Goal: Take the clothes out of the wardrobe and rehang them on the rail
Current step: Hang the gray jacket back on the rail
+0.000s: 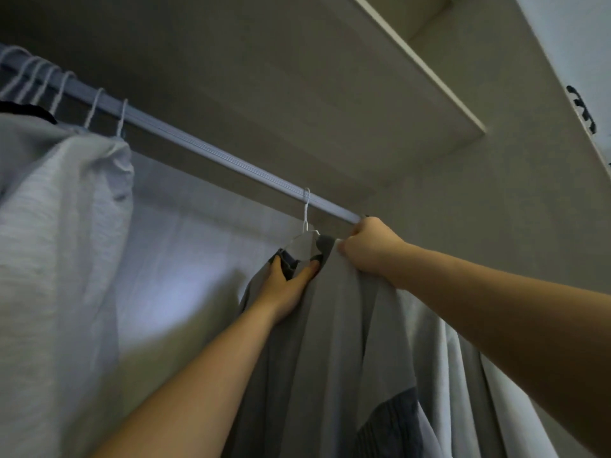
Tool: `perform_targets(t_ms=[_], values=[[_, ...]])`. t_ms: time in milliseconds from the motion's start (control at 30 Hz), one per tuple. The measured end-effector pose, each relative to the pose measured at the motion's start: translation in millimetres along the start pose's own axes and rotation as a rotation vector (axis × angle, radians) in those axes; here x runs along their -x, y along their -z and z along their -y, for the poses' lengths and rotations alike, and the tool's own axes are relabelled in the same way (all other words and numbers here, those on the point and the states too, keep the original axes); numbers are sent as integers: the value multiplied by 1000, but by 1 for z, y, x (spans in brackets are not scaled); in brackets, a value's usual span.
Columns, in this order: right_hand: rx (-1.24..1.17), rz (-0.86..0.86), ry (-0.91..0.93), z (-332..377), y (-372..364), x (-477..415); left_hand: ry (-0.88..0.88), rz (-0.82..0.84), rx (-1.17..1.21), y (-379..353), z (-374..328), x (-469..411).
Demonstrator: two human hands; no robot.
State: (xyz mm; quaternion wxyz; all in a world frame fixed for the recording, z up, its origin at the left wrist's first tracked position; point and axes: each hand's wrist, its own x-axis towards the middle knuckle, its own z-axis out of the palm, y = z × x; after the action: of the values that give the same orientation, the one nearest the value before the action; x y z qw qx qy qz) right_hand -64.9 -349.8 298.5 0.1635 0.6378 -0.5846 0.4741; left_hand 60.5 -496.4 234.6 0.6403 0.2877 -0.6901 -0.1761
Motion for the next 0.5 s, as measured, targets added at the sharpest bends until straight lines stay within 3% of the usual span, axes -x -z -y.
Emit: perform_targets(t_ms=[300, 500], values=[[835, 30, 506, -15, 0, 18, -79, -58, -105, -6, 13, -27], [981, 61, 520, -46, -4, 12, -143, -22, -151, -34, 27, -42]])
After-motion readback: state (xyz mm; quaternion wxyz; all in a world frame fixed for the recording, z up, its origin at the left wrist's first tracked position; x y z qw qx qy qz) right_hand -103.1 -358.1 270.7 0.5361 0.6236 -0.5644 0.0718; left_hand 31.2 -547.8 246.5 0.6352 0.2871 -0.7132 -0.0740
